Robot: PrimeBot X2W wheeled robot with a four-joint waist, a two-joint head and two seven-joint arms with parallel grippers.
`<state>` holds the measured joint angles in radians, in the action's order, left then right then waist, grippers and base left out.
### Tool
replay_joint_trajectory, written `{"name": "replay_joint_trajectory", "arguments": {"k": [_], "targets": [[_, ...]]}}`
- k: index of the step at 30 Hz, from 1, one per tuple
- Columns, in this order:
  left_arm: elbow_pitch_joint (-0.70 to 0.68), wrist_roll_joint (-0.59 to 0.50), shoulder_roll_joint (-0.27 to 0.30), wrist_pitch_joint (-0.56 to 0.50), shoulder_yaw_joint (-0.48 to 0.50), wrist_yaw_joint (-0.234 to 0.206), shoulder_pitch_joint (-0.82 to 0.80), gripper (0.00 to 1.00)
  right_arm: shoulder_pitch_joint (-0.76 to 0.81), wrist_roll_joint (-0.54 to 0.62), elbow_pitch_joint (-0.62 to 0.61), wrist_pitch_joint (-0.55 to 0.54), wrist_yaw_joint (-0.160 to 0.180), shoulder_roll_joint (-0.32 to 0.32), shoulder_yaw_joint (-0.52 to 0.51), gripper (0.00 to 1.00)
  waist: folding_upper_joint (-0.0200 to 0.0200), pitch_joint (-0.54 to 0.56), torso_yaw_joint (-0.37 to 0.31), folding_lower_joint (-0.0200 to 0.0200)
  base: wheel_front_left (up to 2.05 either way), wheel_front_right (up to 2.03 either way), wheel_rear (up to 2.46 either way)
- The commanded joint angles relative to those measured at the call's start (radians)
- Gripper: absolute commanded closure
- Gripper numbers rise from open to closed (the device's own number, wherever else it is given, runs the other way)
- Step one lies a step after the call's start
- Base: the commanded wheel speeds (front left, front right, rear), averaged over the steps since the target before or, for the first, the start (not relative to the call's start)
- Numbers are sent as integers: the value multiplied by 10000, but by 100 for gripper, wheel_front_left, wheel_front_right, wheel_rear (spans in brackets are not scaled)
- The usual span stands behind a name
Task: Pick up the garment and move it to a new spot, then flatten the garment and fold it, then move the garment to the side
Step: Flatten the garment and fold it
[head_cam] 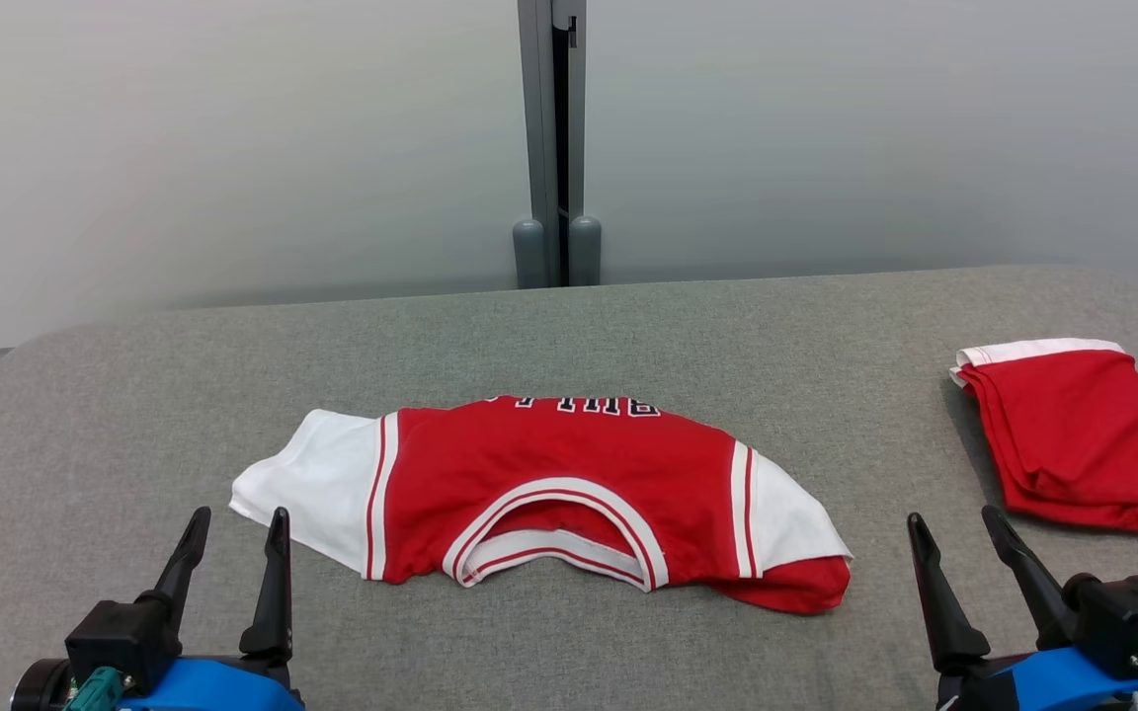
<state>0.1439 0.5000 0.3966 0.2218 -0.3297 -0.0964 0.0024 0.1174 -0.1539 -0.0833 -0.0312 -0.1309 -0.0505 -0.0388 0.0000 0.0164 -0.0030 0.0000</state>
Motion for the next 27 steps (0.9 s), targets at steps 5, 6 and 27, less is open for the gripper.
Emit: {"name": "replay_joint_trajectory", "arguments": {"k": [5, 6, 27], "targets": [[-164, -147, 12, -89, -168, -42, -249, 0, 84, -76, -46, 41, 3, -7, -15, 0, 0, -63, 9, 0, 0, 0, 0], [-234, -215, -25, -148, -251, -19, -378, 0, 61, -73, -70, 39, 3, -7, -27, 0, 0, -118, 15, 0, 0, 0, 0], [2491, -338, -2585, -2659, -3509, 1834, -3535, 0, -1245, -130, 0, 427, 4, -7, 169, 0, 0, -2452, -884, 0, 0, 0, 0]]}}
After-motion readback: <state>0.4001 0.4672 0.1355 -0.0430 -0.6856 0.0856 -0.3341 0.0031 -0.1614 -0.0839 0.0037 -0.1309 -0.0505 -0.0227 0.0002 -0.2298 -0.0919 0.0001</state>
